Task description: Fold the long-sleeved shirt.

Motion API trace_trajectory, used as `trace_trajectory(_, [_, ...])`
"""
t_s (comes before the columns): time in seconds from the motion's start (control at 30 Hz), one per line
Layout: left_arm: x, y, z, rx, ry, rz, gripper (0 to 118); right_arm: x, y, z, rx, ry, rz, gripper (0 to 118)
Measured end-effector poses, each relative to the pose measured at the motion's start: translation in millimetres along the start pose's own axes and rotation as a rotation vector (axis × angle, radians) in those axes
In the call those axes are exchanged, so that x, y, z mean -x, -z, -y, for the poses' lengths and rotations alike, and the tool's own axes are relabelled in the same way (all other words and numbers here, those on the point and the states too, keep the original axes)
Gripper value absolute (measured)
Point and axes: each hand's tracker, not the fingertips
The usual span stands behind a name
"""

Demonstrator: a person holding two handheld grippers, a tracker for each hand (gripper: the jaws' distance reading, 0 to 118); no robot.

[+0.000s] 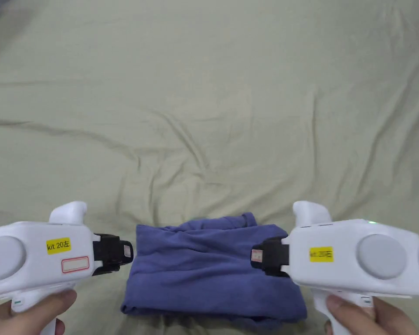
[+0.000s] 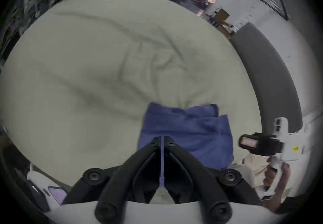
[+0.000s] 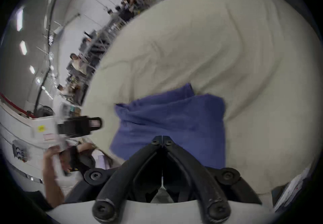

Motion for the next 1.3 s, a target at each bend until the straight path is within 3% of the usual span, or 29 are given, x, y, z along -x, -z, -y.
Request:
trace_trajectory(0.1, [7.1, 6.0, 7.3, 0.013, -0.010, 0.002, 1, -9.6, 70.1, 5.6, 0.197, -0.038, 0.276, 0])
trace_trajectory(0.17, [9.4, 8.5, 6.7, 0.015, -0.024, 0.010, 1, -15.4, 64.6, 2.9, 0.070, 0.002, 0.151, 0])
trace_trajectory(0.3, [12.1, 14.0, -0.5, 0.010, -0.026, 0.037, 4, -23.5, 55.3, -0.1, 0.121, -0.012, 0.132, 0])
trace_trajectory(0.33, [12.6, 18.2, -1.9, 0.005, -0.019, 0.050, 28, -27.7, 55.9, -0.3, 0.119, 0.004, 0.112, 0])
trace_trajectory(0.4, [11.5, 34.6, -5.1, 0.023, -0.006, 0.055, 112, -32.0, 53.3, -0.7, 0.120, 0.031, 0.089, 0])
trace_trajectory(0.43, [12.2, 42.6, -0.1, 0.076, -0.003, 0.075, 116, -33.7, 53.4, -0.9, 0.119, 0.037, 0.083, 0])
trace_trajectory(0.57, [16.2, 92.5, 0.2, 0.275, -0.082, 0.180, 115, -36.8, 50.7, 3.1, 0.100, 0.069, 0.062, 0])
trace_trajectory(0.63, [-1.4, 86.0, 0.8, 0.179, 0.070, 0.066, 112, -39.4, 49.7, 5.7, 0.085, 0.092, 0.051, 0])
trace_trajectory(0.67, [-11.5, 85.4, 1.1, 0.200, 0.144, 0.056, 103, -39.0, 48.3, 8.2, 0.078, 0.101, 0.048, 0])
trace_trajectory(0.7, [-25.9, 79.0, 8.8, 0.189, 0.197, 0.019, 83, -39.2, 47.5, 9.1, 0.074, 0.109, 0.046, 0])
trace_trajectory(0.73, [-37.3, 75.6, 12.6, 0.170, 0.258, -0.056, 37, -38.8, 47.1, 9.5, 0.071, 0.119, 0.048, 0])
trace_trajectory(0.77, [-42.6, 75.4, 15.3, 0.169, 0.270, -0.004, 20, -37.4, 46.6, 9.7, 0.068, 0.122, 0.051, 0])
trace_trajectory(0.8, [-46.1, 78.1, 18.1, 0.196, 0.221, 0.113, 20, -33.5, 46.0, 9.9, 0.066, 0.121, 0.058, 0])
trace_trajectory(0.83, [-47.5, 80.1, 22.3, 0.212, 0.178, 0.125, 20, -30.4, 46.0, 9.6, 0.067, 0.107, 0.091, 0])
trace_trajectory(0.9, [-49.4, 81.3, 24.1, 0.192, 0.220, 0.056, 19, -27.0, 44.7, 9.0, 0.068, 0.092, 0.103, 0])
trace_trajectory(1.03, [-16.5, 52.8, 11.1, 0.110, -0.005, 0.207, 17, -21.8, 31.6, 7.9, 0.059, 0.091, 0.117, 0])
trace_trajectory(1.1, [-1.8, 29.5, 1.9, 0.084, 0.010, 0.199, 13, -11.4, 20.6, 3.8, 0.051, 0.076, 0.120, 0])
trace_trajectory(1.3, [54.4, -50.5, -28.2, 0.042, -0.083, 0.263, 10, 69.9, 4.3, -15.5, -0.042, -0.031, -0.003, 0])
